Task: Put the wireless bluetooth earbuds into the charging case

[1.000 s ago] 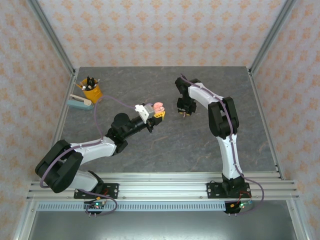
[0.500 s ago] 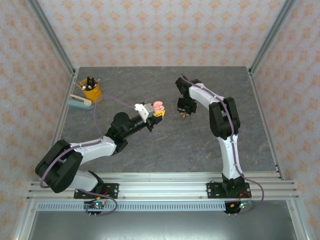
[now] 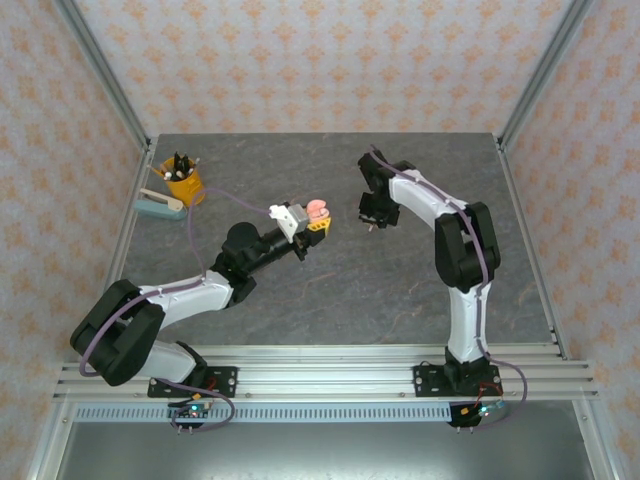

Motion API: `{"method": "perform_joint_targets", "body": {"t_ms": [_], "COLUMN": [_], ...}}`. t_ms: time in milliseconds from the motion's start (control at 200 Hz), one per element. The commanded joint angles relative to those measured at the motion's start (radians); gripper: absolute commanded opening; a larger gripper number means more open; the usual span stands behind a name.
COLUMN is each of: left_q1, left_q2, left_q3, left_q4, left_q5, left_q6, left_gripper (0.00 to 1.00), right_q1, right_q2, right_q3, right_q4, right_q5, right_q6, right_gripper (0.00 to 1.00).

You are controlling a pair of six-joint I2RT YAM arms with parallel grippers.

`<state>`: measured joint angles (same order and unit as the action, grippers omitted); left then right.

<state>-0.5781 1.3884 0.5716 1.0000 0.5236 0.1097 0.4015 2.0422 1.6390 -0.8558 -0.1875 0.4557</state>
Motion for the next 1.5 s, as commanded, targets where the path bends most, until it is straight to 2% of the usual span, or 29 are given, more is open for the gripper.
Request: {"method": "perform_joint_targets", "body": {"t_ms": [0,340,596,996,1496], "left_q1": [0.014,0.030,0.041,0.056,0.060], "left_q2": [0.006,0.019,0.060,0.157,0.238], "left_q3": [0.028,0.028,0.053,0.135,0.248], "left_q4": [0.017,0.027,0.042,0.069,0.064], "left_q5": [0.010,0.007,0.013,0.037,0.081], "left_q6": [0.002,-0.001,-0.005,-0.029,-0.058], "left_gripper": [0.00,0.00,0.00,0.00,0.00], "right_q1": [0.002,0.007,0.020,0.046,0.074], "right_q2": [-0.082,-0.282,-0.391,-0.492,-0.579], "right_q3": [-0.024,-0.091,-0.057,0.001,-0.024], "right_q4": [0.025,0.117,0.142,0.176,0.300], "right_q5": [0.007,-0.029,-0.061,-0.133,-0.310], "right_q6": [0.012,0.012,-0.002,-0.029,-0.111], "right_gripper": [0.16,0.16,0.16,0.16,0.16]}}
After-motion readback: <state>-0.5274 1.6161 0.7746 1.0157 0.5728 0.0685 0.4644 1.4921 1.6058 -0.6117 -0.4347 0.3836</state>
